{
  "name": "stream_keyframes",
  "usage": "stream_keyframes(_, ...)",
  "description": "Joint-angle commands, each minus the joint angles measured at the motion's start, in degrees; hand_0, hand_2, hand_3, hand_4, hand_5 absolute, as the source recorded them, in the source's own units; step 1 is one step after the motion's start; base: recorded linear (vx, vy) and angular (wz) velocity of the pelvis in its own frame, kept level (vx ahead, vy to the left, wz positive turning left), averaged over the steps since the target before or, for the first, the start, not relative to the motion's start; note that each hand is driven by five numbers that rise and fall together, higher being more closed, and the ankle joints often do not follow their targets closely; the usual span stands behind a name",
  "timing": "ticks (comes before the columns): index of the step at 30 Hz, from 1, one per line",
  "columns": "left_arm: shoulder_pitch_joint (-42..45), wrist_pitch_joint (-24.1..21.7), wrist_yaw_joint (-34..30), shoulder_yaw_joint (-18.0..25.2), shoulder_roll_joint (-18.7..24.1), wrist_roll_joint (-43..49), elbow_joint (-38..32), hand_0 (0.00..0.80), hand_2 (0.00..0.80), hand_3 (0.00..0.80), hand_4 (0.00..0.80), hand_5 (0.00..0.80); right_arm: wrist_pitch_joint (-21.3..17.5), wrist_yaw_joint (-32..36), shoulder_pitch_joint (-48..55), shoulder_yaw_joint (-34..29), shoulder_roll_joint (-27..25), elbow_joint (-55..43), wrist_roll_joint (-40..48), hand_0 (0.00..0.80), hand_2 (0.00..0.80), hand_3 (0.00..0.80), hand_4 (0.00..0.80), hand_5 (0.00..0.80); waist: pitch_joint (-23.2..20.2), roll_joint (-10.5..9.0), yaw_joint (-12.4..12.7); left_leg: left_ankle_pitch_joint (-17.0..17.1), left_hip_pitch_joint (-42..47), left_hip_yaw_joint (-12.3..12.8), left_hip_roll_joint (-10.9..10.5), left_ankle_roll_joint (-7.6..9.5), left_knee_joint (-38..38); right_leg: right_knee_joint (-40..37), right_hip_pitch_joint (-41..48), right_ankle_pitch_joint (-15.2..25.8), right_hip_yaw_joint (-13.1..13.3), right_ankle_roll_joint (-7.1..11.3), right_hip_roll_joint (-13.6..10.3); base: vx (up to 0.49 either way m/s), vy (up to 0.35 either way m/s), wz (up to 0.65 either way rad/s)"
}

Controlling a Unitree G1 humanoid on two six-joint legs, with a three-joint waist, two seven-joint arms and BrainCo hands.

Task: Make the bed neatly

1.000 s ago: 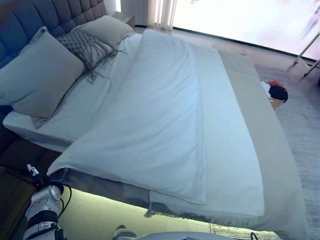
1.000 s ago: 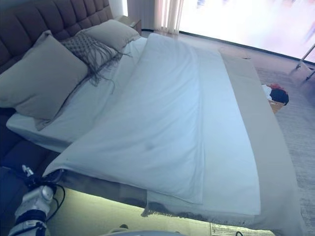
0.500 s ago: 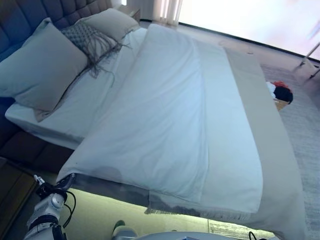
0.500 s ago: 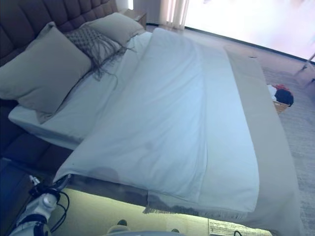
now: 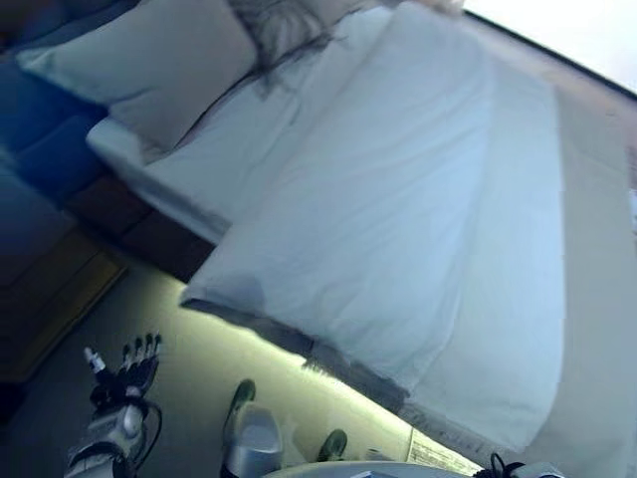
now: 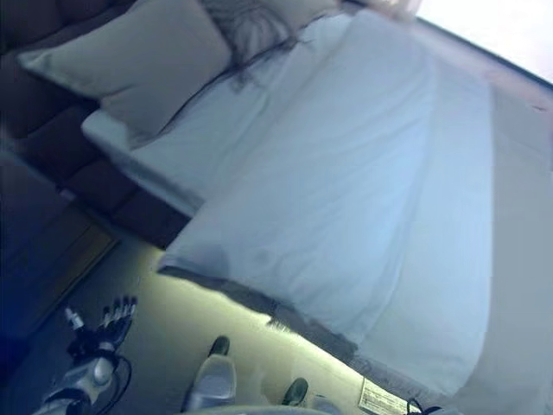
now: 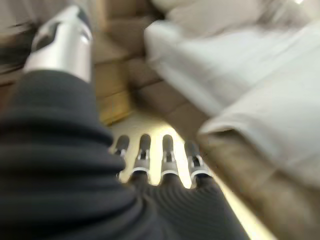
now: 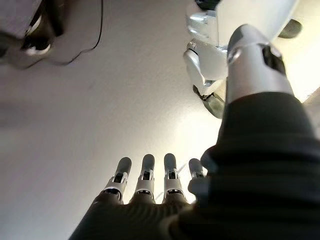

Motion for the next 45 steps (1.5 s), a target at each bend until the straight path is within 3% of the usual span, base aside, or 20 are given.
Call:
stream_keyframes(1,3.0,1.78,-1.45,-2.22,1.16,0.0,0.22,0.0,0.0,0.0,0.0,0.0,-0.74,0.35,-1.21,2.4,-0.92,-1.28,1.75,0.0,0.0,0.0,0.0,0.0,-0.68,-3.89,3.22,-7.37,-0.48,0.27,-2.61,5.28,7.47,6.67,-4.27,3.72,3.49,2.06,-7.19,0.025,-0.03,0.41)
stream_keyframes(7,6.32,0.09,3.41,0.26,0.62,-1.2,6.02,0.0,0.0,0.0,0.0,0.0,-2.78,0.2,-0.48,0.74,0.27,0.44,2.25,0.0,0.0,0.0,0.0,0.0,-0.64,-4.69,4.25,-8.27,0.29,-0.5,-2.9,5.68,8.34,7.3,-3.38,3.7,2.93,2.34,-7.42,0.065,-0.045,0.09)
stream_keyframes(10,8.48,-3.22,6.26,2.72,0.61,2.03,8.33,0.0,0.0,0.0,0.0,0.0,-4.15,-0.07,0.09,-0.56,1.22,1.47,2.12,0.0,0.0,0.0,0.0,0.0,-1.22,-4.48,4.49,-8.12,1.43,-0.62,-2.94,5.76,7.58,7.1,-2.7,3.82,2.6,2.49,-7.59,0.099,-0.042,0.0)
stream_keyframes(14,9.88,-10.85,11.52,5.13,1.71,16.36,11.18,0.0,0.0,0.0,0.0,0.0,-6.78,-0.74,0.45,-1.82,2.0,3.33,1.8,0.0,0.0,0.0,0.0,0.0,-2.55,-3.46,3.84,-7.55,3.38,-0.41,-3.01,5.71,5.79,6.65,-1.99,3.6,2.8,2.72,-7.73,0.084,-0.01,0.02)
stream_keyframes(16,9.12,-19.15,17.99,3.95,2.79,37.43,11.45,0.0,0.0,0.0,0.0,0.0,-8.31,-1.18,0.35,-1.73,2.15,3.51,2.82,0.0,0.0,0.0,0.0,0.0,-3.62,-2.62,2.91,-7.04,4.72,-0.18,-2.99,5.64,4.44,6.23,-1.65,3.55,3.22,2.9,-7.77,0.076,0.0,0.0)
stream_keyframes(17,8.19,-21.63,21.76,1.33,3.22,48.89,10.91,0.0,0.0,0.0,0.0,0.0,-9.06,-1.17,0.12,-1.37,2.02,3.39,3.16,0.0,0.0,0.0,0.0,0.0,-4.2,-2.15,2.26,-6.59,5.43,0.1,-2.91,5.63,3.48,5.94,-1.58,3.69,3.45,2.98,-7.79,0.035,0.013,0.0)
stream_keyframes(19,5.85,-22.2,25.55,-6.5,2.89,63.99,9.25,0.0,0.0,0.0,0.0,0.0,-10.47,-0.29,0.11,-0.3,0.95,2.52,2.74,0.0,0.0,0.0,0.0,0.0,-5.39,-1.18,0.82,-5.63,6.28,1.25,-2.77,5.68,1.85,5.27,-1.94,4.33,4.14,3.38,-7.86,0.0,0.0,0.0)
stream_keyframes(22,4.29,-21.2,27.12,-15.41,1.7,66.4,7.24,0.0,0.0,0.0,0.0,0.0,-14.36,-0.28,-0.01,0.97,-1.36,0.61,2.22,0.0,0.0,0.0,0.0,0.0,-7.02,0.19,-1.74,-3.88,7.54,3.52,-2.4,5.71,-1.25,3.54,-2.74,5.78,5.3,3.79,-7.78,-0.012,-0.01,-0.18)
stream_keyframes(24,4.24,-21.22,26.91,-18.57,0.79,67.96,6.41,0.0,0.0,0.0,0.0,0.0,-15.65,0.18,-0.53,1.38,-2.54,-0.59,3.15,0.0,0.0,0.0,0.0,0.0,-7.77,0.95,-2.88,-3.02,8.58,4.77,-2.03,5.61,-3.16,2.44,-2.86,6.36,6.05,3.79,-7.41,-0.001,-0.03,-0.43)
stream_keyframes(27,3.94,-20.23,22.87,-25.42,-1.51,78.25,5.17,0.0,0.0,0.0,0.0,0.0,-16.69,0.82,-0.85,1.76,-3.52,-2.96,3.07,0.0,0.0,0.0,0.0,0.0,-9.75,2.07,-5.45,-1.29,10.22,7.16,-1.68,5.26,-7.1,-0.06,-3.17,7.14,7.38,3.65,-6.44,0.011,-0.05,-0.41)
stream_keyframes(28,3.74,-20.36,22.7,-26.24,-2.11,79.67,4.92,0.0,0.0,0.0,0.0,0.0,-16.97,0.91,-0.76,1.89,-3.63,-3.2,2.48,0.0,0.0,0.0,0.0,0.0,-10.04,2.28,-5.75,-1.03,10.52,7.59,-1.61,5.16,-7.75,-0.5,-3.17,7.28,7.62,3.6,-6.27,0.023,-0.055,-0.42)
stream_keyframes(31,2.45,-19.76,20.14,-34.1,-4.76,84.62,3.43,0.0,0.0,0.0,0.0,0.0,-18.18,1.22,-0.74,3.16,-3.42,-3.77,1.28,0.0,0.0,0.0,0.0,0.0,-11.43,3.76,-7.77,0.29,12.16,9.47,-1.47,4.74,-11.22,-3.19,-2.85,8.25,8.5,3.4,-5.39,0.038,-0.069,-0.36)
stream_keyframes(35,1.24,-18.79,19.52,-37.73,-6.8,86.03,2.24,0.0,0.0,0.0,0.0,0.0,-17.43,0.27,-0.62,4.39,-1.44,-4.05,2.08,0.0,0.0,0.0,0.0,0.0,-12.37,4.86,-9.24,1.51,13.51,10.74,-1.64,4.36,-14.37,-5.78,-2.24,9.13,8.96,3.22,-4.61,0.034,-0.057,-0.26)
stream_keyframes(40,-0.72,-18.26,19.5,-42.74,-10.84,90.84,3.21,0.0,0.0,0.0,0.0,0.0,-15.34,-6.34,0.1,2.11,6.35,-0.23,16.22,0.0,0.0,0.0,0.0,0.0,-13.83,6.07,-11.94,2.01,13.41,12.61,-1.61,3.78,-15.89,-6.32,-3.53,9.03,10.16,2.62,-3.21,0.019,-0.089,-0.17)
stream_keyframes(45,-0.36,-16.95,20.09,-41.83,-15.73,81.18,5.39,0.0,0.0,0.0,0.0,0.0,-12.42,-12.61,1.49,-5.31,10.51,6.48,23.91,0.0,0.0,0.0,0.0,0.0,-14.57,7.05,-14.44,1.37,13.95,13.91,-1.54,4.1,-15.89,-6.32,-3.28,8.32,12.52,1.75,-1.99,0.032,-0.053,-0.14)
